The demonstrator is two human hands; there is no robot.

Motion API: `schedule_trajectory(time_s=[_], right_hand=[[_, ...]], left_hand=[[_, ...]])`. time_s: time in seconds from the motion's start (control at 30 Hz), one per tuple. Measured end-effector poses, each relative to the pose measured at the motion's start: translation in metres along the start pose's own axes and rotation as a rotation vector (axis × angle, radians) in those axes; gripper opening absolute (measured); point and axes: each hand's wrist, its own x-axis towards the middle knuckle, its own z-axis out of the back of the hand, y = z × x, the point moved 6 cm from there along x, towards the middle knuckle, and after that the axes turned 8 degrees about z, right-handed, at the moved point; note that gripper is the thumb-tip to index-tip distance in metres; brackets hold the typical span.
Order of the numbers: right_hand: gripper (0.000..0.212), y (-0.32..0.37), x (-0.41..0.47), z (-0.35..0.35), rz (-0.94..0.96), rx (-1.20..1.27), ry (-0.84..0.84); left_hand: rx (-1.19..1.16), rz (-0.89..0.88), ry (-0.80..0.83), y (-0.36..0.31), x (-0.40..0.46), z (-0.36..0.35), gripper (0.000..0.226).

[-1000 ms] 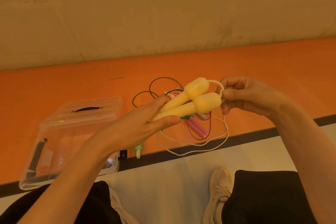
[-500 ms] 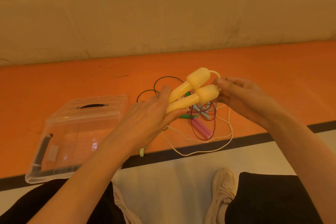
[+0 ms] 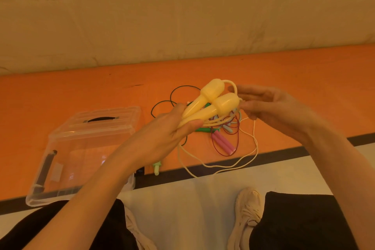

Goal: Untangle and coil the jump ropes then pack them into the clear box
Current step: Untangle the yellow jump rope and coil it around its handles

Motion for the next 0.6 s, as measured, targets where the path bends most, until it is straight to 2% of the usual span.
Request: schedule_trajectory(time_s=[0.1,0.2,0.3,0.4,0.5,0.6], right_hand=[[0.028,0.006,0.002,0.004,0.095,-0.195,-0.075],[0.026,0.01,0.002,0.003,0.154,-0.197,-0.122],[0.017,0.016,0.0,0.0,0.207,-0.255,-0.168],[0.015,0.023,-0.001,-0.002,0.267,-0.41,-0.195],[0.017,0.02,0.001,-0.004,0.257,-0.603,-0.224],[0.013,0.016,0.002,-0.011,0.26,-0.575,-0.314]], left_hand=[[-0.083,-0.016,0.043,0.001,-0.002,-0.001,0.054],[-0.221,-0.022,0.094,0.001,-0.001,-0.003,0.051],[-0.26,-0.02,0.141,0.001,-0.001,-0.003,0.046],[-0.15,-0.019,0.127,-0.002,-0.003,-0.002,0.039],[0.024,0.016,0.061,-0.004,-0.001,-0.003,0.047],[0.132,0.027,-0.024,-0.005,0.0,0.0,0.046]])
